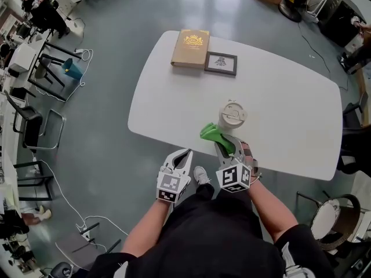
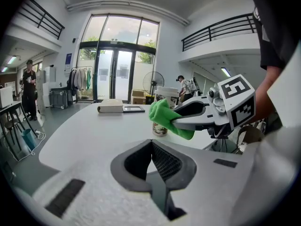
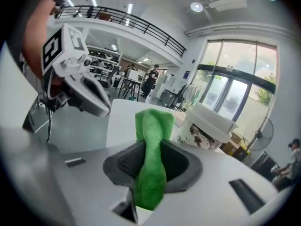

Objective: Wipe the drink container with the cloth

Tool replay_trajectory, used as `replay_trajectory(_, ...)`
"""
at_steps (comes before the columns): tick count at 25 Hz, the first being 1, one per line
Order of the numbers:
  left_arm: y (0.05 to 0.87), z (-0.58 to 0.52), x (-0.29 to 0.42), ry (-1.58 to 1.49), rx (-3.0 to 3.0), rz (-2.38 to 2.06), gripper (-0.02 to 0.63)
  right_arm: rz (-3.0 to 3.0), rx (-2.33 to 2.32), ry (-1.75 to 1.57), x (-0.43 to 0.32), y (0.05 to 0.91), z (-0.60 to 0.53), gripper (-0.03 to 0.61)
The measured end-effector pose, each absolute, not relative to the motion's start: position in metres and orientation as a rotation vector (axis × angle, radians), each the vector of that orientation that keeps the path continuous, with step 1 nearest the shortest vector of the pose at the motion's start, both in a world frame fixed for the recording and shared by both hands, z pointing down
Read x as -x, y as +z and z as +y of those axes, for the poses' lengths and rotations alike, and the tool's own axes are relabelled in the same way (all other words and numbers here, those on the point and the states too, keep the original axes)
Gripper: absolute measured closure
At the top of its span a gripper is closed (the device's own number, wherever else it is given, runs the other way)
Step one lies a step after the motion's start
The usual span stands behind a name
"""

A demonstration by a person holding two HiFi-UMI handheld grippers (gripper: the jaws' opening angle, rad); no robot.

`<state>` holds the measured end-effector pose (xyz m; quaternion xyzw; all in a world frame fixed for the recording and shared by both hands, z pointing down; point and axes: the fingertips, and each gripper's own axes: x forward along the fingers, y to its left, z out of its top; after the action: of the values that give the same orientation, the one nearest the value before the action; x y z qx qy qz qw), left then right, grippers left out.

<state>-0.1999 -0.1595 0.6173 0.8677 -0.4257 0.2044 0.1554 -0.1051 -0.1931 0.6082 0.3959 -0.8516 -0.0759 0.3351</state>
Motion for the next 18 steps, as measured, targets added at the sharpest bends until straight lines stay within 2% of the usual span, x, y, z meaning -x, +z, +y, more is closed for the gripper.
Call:
replay_trajectory(8,0.624,-0.155,0.206,0.534,-2.445,-1.22,0.604,-2.311,-1.343,0.308,0.114,0.599,-0.209,0.474)
replay_trajectory(18,0.632,-0.148,0.224,0.607,-2.429,-1.24,0.604,-2.312,-1.601,0.674,0.112,0.607,-0.239,0.476)
